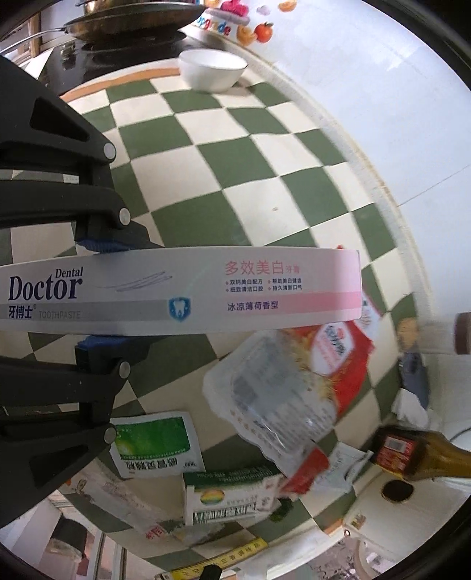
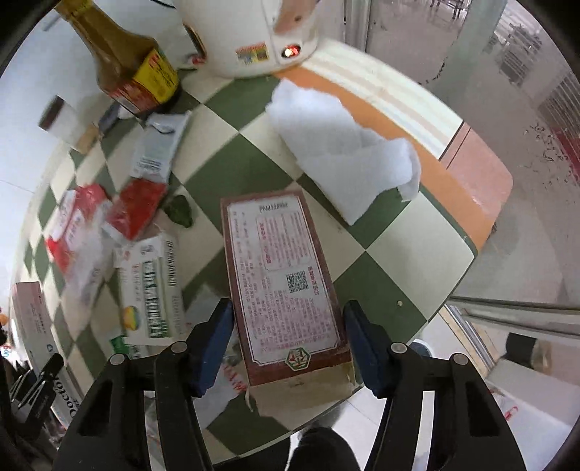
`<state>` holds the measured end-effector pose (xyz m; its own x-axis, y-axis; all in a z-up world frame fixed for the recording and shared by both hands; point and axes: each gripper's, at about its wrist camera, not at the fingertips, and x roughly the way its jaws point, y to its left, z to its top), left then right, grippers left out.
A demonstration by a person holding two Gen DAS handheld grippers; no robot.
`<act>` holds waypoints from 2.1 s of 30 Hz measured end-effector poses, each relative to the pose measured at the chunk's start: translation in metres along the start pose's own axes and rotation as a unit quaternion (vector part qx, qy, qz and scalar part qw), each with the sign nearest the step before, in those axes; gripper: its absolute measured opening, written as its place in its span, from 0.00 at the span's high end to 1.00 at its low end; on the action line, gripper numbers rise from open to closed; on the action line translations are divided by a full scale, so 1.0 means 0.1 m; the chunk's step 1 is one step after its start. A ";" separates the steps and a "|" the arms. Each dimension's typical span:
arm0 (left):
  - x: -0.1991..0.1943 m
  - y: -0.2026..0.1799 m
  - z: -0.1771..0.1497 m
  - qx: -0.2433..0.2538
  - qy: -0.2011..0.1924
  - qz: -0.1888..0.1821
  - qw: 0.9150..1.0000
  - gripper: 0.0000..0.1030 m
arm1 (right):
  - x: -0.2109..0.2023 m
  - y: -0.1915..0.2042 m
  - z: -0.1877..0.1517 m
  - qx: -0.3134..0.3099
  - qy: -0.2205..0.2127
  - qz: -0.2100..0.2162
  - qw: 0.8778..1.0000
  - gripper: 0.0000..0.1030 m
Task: Collect trash
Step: 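Carry both boxes over the floor bin and open both tools to drop them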
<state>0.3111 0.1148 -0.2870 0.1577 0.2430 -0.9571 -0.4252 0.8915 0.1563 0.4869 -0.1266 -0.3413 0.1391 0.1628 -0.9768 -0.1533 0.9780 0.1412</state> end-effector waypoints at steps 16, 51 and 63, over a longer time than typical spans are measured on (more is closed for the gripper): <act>-0.96 -0.62 -0.10 0.066 -0.098 -0.022 0.993 0.70 | -0.81 -0.24 -0.57 0.017 -0.096 0.058 0.994 0.41; 3.50 -6.04 -3.73 0.461 0.309 -0.156 0.817 0.52 | 3.57 -4.97 -4.83 0.483 0.061 0.088 0.869 0.41; 3.10 -5.74 -3.64 0.496 0.152 -0.107 0.848 0.00 | 3.48 -4.76 -4.82 0.439 0.063 -0.021 0.896 0.00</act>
<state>0.2793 -0.4611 -0.7620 -0.1637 0.0604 -0.9847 0.5674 0.8223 -0.0439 0.1363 -0.5978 -0.8259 0.0068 0.1611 -0.9869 0.6863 0.7171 0.1218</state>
